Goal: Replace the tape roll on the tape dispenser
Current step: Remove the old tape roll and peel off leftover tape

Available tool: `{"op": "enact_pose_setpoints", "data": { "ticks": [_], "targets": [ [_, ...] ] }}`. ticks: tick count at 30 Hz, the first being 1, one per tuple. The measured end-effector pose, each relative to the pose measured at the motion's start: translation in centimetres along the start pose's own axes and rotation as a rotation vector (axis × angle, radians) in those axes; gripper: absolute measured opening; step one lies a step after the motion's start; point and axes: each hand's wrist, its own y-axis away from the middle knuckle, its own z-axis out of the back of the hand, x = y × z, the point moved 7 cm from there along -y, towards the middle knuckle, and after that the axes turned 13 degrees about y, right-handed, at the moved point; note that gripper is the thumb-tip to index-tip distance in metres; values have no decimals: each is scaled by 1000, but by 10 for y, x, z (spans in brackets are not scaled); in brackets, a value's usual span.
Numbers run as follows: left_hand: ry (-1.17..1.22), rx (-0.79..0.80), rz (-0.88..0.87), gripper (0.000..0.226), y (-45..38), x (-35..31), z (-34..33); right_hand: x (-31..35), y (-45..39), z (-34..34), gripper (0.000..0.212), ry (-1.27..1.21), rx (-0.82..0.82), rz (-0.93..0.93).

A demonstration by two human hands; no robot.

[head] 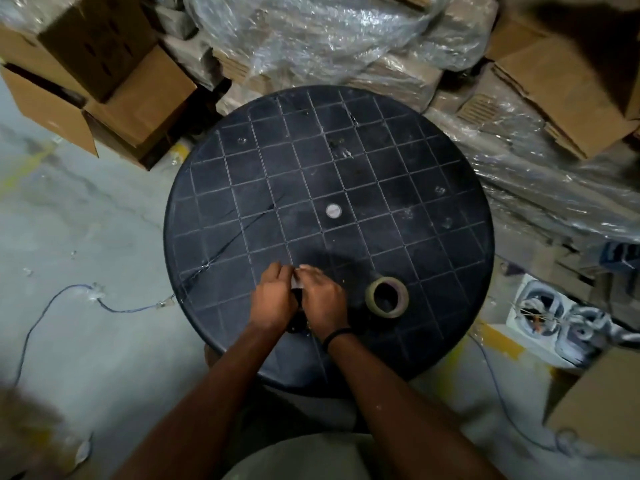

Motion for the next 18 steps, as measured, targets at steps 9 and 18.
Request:
{"op": "enact_pose_setpoints", "data": {
  "ticks": [9,18],
  "targets": [
    [44,-143,48,26,8,9,3,-8,4,-17,57,-64,190,12],
    [-155,71,-249,94,20,1,-6,-2,8,-7,54,0,117,61]
  ]
}}
